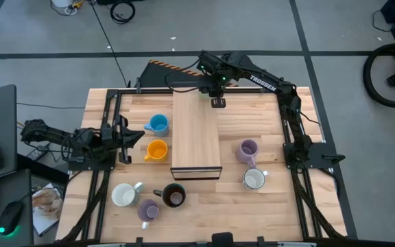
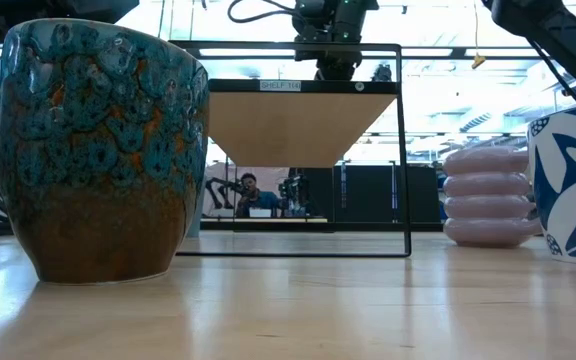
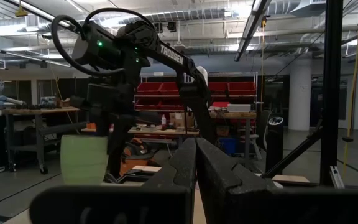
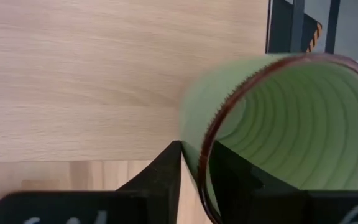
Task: Place coffee mugs
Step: Put the green mug on the shelf, then put the blue mug on the shelf
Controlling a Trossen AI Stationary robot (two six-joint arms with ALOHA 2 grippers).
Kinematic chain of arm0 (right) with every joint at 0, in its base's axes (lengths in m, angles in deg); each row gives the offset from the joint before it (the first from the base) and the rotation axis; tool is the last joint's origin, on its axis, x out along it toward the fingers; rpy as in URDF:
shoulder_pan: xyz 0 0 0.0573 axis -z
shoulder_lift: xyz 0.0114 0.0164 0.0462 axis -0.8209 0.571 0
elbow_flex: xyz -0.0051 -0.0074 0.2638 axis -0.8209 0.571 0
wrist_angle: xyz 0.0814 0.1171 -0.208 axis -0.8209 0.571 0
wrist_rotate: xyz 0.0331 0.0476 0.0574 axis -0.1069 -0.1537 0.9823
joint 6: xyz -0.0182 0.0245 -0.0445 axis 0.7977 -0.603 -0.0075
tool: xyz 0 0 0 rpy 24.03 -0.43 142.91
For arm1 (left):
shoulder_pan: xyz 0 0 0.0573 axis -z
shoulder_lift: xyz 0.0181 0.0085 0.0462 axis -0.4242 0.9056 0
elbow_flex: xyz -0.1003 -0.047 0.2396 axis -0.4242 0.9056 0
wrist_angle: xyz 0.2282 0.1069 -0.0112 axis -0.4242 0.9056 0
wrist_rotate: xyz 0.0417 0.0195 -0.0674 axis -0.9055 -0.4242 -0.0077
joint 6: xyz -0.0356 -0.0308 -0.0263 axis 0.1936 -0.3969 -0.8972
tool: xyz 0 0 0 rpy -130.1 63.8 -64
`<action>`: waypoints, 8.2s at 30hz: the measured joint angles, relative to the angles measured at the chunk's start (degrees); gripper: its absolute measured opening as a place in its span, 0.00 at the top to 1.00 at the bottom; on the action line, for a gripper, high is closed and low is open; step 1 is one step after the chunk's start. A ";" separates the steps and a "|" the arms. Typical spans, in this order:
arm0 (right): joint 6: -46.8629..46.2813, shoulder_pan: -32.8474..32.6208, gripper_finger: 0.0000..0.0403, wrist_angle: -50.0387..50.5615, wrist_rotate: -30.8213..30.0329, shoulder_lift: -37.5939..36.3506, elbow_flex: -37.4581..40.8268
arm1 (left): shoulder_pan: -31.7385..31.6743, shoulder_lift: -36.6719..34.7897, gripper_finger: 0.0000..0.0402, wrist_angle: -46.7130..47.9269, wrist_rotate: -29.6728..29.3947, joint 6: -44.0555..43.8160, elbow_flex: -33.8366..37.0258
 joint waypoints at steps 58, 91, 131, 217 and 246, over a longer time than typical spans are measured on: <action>-3.97 -4.77 0.32 -3.82 -10.81 -2.26 -0.48 | 0.00 0.02 0.95 0.64 -0.02 0.07 0.00; -19.44 -12.62 0.43 -45.27 -19.43 -45.18 63.06 | 0.04 3.11 0.95 15.68 0.11 -7.69 0.00; -14.12 -24.86 0.43 -95.86 -20.26 -64.63 109.00 | -31.10 41.01 0.96 66.93 19.19 -25.63 -35.74; -16.96 -29.27 0.43 -99.09 -18.79 -63.10 108.89 | -36.56 68.18 0.91 94.35 13.41 35.98 -82.36; -17.47 -29.25 0.43 -99.14 -18.79 -63.10 108.89 | -42.40 75.43 0.90 87.01 17.77 38.35 -82.29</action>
